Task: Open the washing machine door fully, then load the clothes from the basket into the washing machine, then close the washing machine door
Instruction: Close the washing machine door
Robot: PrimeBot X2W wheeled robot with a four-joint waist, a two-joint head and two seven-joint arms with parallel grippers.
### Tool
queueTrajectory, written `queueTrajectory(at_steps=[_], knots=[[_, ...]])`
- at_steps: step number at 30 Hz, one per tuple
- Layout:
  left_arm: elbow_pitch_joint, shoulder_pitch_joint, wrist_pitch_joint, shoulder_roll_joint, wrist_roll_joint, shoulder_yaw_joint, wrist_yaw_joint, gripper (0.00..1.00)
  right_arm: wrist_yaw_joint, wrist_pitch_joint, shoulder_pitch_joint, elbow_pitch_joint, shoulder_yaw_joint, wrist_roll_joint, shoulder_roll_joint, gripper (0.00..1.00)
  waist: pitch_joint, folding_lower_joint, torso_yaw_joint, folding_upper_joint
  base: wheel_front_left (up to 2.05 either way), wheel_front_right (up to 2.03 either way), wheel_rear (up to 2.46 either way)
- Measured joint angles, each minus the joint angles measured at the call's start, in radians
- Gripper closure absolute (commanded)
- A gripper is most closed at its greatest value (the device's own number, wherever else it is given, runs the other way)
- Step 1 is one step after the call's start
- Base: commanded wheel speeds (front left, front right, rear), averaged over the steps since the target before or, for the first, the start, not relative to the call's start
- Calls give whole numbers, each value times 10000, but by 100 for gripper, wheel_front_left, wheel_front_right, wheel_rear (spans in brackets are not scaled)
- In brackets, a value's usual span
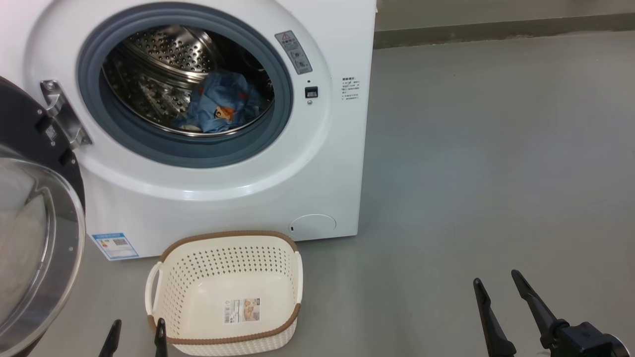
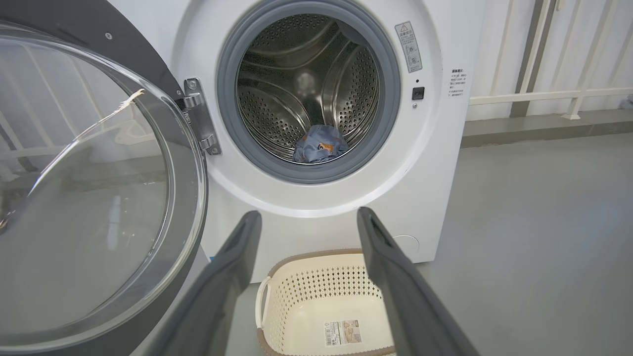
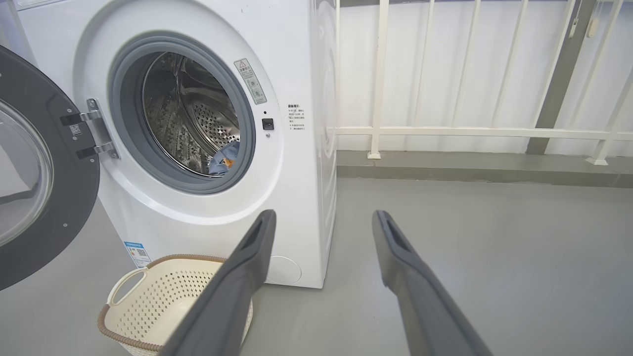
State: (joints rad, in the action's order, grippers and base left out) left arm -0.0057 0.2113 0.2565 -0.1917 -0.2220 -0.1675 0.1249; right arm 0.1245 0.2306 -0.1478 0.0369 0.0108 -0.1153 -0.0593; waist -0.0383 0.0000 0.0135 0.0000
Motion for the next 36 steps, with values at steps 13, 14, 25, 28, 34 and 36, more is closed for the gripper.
queueTrajectory(at_steps=[13, 14, 25, 28, 34, 36], knots=[[-98, -1, 0, -2, 10, -40, 128, 0, 0, 0, 0, -19, 40, 0, 19, 0, -16, 0, 29, 0, -10, 10, 0], [-98, -1, 0, -2, 10, -40, 128, 0, 0, 0, 0, -19, 40, 0, 19, 0, -16, 0, 29, 0, 0, 0, 0], [-113, -6, 0, -40, 8, -132, 128, 0, 0, 0, 0, -48, 105, 0, 54, 0, 3, 0, 113, 0, 0, 0, 0], [-113, -15, 0, -46, 6, -171, 128, 0, 0, 0, 0, -44, 117, 8, 59, 0, 32, -1, 214, 0, 0, 0, 0], [-111, -64, 0, -50, 2, -209, 142, 0, 0, 0, -9, -33, 196, 88, 77, 0, 72, 0, 577, 1, 0, 0, 0], [-113, -111, 0, -48, -4, -211, 163, 0, 0, 0, -9, -36, 188, 88, 71, 0, 74, 0, 753, 1, 0, 0, 0]])
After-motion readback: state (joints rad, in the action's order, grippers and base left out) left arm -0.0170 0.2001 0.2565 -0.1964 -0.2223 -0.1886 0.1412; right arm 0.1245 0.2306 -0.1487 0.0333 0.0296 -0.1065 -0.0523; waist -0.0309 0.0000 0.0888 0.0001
